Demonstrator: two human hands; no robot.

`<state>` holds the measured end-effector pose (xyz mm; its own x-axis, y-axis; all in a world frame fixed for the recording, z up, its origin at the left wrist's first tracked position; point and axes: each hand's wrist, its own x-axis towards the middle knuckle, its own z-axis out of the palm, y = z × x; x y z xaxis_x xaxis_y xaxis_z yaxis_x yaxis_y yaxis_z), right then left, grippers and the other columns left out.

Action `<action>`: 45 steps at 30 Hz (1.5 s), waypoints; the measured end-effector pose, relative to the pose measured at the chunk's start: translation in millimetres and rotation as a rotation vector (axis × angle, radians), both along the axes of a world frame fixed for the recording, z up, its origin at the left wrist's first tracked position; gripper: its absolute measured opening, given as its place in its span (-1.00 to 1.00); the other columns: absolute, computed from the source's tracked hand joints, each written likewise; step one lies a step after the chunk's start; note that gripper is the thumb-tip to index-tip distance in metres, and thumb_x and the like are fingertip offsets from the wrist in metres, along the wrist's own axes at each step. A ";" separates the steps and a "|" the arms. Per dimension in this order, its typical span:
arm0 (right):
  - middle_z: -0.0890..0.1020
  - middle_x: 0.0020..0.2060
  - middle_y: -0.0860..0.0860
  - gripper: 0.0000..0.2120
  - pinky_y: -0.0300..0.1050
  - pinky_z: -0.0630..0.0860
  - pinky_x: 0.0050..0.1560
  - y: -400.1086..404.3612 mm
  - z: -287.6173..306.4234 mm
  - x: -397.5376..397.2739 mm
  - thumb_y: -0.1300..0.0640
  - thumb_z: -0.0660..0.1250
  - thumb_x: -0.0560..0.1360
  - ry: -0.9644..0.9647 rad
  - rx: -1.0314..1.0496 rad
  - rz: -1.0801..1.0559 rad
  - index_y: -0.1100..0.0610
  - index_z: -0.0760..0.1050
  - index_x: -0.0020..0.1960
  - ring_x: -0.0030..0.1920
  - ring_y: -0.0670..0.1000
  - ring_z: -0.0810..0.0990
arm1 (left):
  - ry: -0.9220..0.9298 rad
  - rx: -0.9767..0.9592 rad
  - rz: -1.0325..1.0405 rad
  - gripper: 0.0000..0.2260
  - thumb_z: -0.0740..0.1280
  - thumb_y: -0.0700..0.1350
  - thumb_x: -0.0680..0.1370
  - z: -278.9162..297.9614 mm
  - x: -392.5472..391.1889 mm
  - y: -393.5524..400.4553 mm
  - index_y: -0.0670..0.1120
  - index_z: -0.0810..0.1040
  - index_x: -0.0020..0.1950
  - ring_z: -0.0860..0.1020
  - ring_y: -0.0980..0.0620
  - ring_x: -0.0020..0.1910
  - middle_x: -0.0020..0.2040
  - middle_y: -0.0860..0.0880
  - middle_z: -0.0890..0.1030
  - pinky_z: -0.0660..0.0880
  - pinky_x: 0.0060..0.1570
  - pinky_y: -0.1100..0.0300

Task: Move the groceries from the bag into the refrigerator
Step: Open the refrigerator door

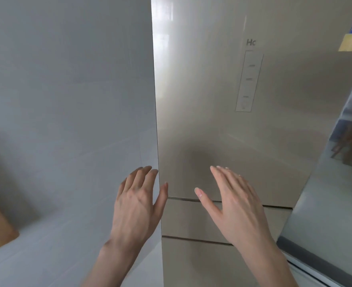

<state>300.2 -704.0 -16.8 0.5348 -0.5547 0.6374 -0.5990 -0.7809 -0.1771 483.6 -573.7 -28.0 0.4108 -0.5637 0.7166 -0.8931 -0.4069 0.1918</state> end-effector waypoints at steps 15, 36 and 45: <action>0.58 0.37 -0.01 -0.35 0.06 0.42 0.43 -116.2 -21.9 65.5 -0.35 0.11 0.61 0.005 0.008 0.110 0.10 0.46 0.47 0.42 0.08 0.51 | 0.056 0.046 0.101 -0.61 0.18 0.13 0.66 -14.4 56.3 -111.6 -0.09 0.58 0.30 0.60 -0.10 0.20 0.19 -0.01 0.66 0.49 0.18 0.02; 0.18 0.65 0.05 -0.43 0.23 0.21 0.57 -202.2 -21.3 118.9 -0.09 0.24 0.68 -0.087 -0.471 0.030 0.00 0.21 0.64 0.64 0.13 0.17 | 0.434 -0.376 -0.152 -0.24 0.31 0.13 0.65 -13.5 101.5 -205.9 -0.03 -0.08 0.67 0.32 -0.08 0.55 0.63 -0.05 0.19 0.40 0.44 -0.05; 0.13 0.66 0.07 -0.39 0.25 0.15 0.59 -199.6 -23.8 119.8 -0.12 0.22 0.68 -0.075 -0.441 0.033 0.02 0.16 0.66 0.66 0.13 0.10 | 0.473 -0.424 -0.213 -0.11 0.38 0.21 0.56 -12.1 98.2 -202.0 -0.06 -0.06 0.68 0.26 0.06 0.57 0.50 0.21 0.14 0.30 0.44 0.21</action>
